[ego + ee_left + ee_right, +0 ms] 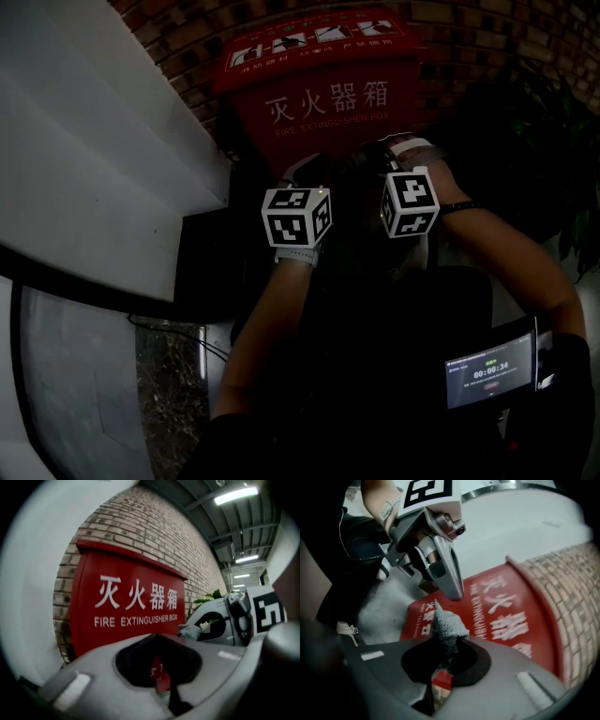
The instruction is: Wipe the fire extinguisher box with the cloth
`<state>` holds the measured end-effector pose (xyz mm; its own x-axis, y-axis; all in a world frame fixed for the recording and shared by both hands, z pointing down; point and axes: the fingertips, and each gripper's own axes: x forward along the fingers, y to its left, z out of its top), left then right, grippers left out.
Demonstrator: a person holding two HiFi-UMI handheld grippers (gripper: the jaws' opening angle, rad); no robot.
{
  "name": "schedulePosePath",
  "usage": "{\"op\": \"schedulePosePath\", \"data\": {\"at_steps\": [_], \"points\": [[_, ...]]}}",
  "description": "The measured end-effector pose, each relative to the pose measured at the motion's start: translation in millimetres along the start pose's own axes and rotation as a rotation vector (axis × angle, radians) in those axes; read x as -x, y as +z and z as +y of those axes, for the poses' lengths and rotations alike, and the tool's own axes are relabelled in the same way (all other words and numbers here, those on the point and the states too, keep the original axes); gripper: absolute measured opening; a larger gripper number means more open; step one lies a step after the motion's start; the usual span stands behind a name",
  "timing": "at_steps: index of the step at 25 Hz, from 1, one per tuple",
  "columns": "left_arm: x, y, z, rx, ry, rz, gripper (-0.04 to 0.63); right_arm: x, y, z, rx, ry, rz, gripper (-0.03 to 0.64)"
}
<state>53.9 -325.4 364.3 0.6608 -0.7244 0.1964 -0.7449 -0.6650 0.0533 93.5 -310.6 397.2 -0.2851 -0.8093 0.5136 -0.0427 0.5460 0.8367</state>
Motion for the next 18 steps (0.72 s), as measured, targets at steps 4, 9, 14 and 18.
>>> {"op": "schedulePosePath", "data": {"at_steps": [4, 9, 14, 18], "points": [[36.1, 69.5, 2.5, -0.081, 0.013, -0.087, 0.002, 37.1, 35.1, -43.4, 0.033, -0.037, -0.039, 0.028], [70.9, 150.2, 11.1, -0.179, 0.051, -0.171, 0.002, 70.3, 81.4, -115.4, 0.165, -0.103, -0.065, 0.028], [84.8, 206.6, 49.4, -0.198, 0.145, -0.191, 0.002, 69.9, 123.5, -212.7, 0.199, -0.17, -0.081, 0.028], [80.7, 225.6, 88.1, -0.152, 0.198, -0.178, 0.002, 40.6, 132.8, -267.8, 0.153, -0.18, -0.067, 0.028]]}}
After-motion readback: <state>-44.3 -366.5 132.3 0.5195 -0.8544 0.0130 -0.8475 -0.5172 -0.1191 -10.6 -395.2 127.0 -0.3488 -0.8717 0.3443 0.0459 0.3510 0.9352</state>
